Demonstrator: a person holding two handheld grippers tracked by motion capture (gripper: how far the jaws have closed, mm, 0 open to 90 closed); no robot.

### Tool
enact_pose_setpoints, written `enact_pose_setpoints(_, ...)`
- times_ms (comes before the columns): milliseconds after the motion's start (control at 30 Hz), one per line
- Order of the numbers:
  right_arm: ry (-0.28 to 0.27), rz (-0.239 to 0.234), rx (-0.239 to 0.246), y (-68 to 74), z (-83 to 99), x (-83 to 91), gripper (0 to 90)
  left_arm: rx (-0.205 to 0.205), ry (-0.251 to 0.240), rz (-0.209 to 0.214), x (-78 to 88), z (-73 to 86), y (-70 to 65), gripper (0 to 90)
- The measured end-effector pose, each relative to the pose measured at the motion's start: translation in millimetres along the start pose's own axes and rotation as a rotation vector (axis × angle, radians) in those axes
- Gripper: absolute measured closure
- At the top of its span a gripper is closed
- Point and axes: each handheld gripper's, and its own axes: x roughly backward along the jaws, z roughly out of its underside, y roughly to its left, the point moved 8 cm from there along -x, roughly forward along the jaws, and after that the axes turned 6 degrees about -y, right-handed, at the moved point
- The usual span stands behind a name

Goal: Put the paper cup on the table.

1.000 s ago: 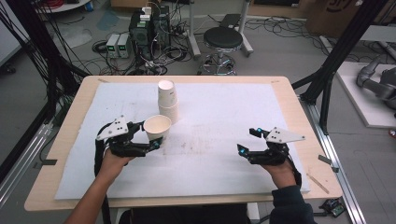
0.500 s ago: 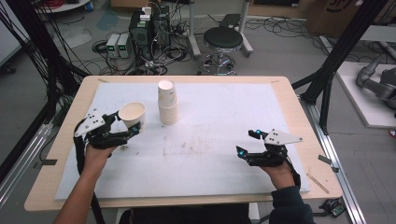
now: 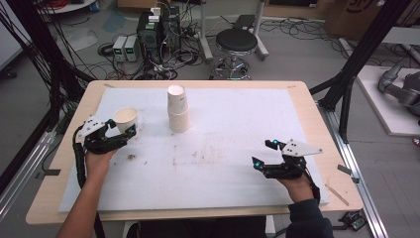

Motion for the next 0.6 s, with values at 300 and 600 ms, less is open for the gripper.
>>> enact_pose_setpoints(300,0.008,-0.002,0.001,1.2,1.6,-1.2,21.1,0.005,0.112,-0.043,-7.4,24.1,7.6,31.2)
enact_pose_setpoints(600,0.006,-0.002,0.002,1.2,1.4,-0.5,21.1,-0.021,0.203,-0.056,-4.9,36.2,7.2,31.6)
